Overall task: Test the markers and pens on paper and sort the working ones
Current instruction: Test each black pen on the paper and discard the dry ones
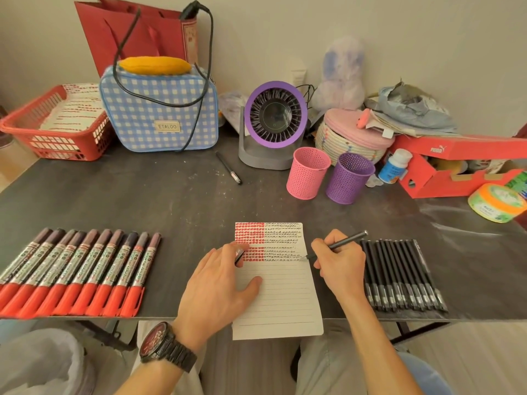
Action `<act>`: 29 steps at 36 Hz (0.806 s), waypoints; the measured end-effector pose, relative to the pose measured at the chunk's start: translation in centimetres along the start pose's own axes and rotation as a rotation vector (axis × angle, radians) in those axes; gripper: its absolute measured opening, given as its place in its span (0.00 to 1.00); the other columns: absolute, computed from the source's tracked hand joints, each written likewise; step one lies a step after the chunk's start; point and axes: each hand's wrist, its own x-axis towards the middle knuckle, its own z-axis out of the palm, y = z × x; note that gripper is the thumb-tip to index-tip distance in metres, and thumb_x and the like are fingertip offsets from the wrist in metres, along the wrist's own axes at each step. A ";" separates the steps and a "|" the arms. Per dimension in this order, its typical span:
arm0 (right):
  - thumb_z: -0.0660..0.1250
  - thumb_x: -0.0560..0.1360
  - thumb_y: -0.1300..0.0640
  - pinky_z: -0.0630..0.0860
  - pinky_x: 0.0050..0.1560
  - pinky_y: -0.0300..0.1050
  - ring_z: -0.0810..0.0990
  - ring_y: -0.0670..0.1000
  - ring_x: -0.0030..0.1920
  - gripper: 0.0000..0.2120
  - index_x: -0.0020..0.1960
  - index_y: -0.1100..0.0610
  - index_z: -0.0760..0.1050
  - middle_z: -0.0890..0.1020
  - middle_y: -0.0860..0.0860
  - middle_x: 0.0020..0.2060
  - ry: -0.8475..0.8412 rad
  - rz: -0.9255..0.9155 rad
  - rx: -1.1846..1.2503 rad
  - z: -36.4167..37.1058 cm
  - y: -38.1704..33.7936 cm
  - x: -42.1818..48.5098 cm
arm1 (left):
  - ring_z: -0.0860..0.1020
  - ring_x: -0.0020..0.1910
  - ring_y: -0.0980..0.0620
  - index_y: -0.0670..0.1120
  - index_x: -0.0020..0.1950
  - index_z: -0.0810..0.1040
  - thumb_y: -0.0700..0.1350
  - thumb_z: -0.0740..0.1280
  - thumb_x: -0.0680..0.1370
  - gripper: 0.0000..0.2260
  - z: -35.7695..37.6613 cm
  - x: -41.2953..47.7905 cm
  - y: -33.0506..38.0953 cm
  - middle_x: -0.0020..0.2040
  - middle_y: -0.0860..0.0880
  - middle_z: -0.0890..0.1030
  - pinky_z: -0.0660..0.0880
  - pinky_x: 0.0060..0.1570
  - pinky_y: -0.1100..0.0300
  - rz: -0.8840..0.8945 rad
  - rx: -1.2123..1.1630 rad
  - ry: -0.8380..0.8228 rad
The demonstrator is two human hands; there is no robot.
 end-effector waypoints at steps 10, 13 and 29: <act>0.72 0.77 0.45 0.70 0.27 0.39 0.73 0.48 0.23 0.17 0.33 0.49 0.73 0.78 0.52 0.23 0.140 0.027 0.227 -0.6 -0.6 -0.3 | 0.73 0.57 0.62 0.56 0.71 0.66 0.63 0.61 0.79 0.22 -0.2 -0.1 -0.6 0.58 0.63 0.74 0.66 0.70 0.60 0.062 -0.026 0.004; 0.69 0.79 0.45 0.72 0.31 0.42 0.76 0.48 0.27 0.11 0.39 0.47 0.76 0.80 0.52 0.28 0.113 0.003 0.267 -0.3 -1.3 -1.0 | 0.70 0.63 0.65 0.57 0.71 0.67 0.64 0.52 0.82 0.22 -0.4 0.0 -0.7 0.61 0.64 0.74 0.62 0.68 0.67 0.051 -0.097 0.016; 0.77 0.67 0.50 0.71 0.27 0.39 0.72 0.50 0.28 0.09 0.41 0.55 0.82 0.78 0.56 0.29 -0.257 0.179 0.728 0.8 -2.1 -4.4 | 0.72 0.52 0.59 0.58 0.77 0.67 0.55 0.52 0.85 0.20 0.3 -0.8 -1.1 0.54 0.62 0.73 0.76 0.49 0.60 0.102 -0.142 0.123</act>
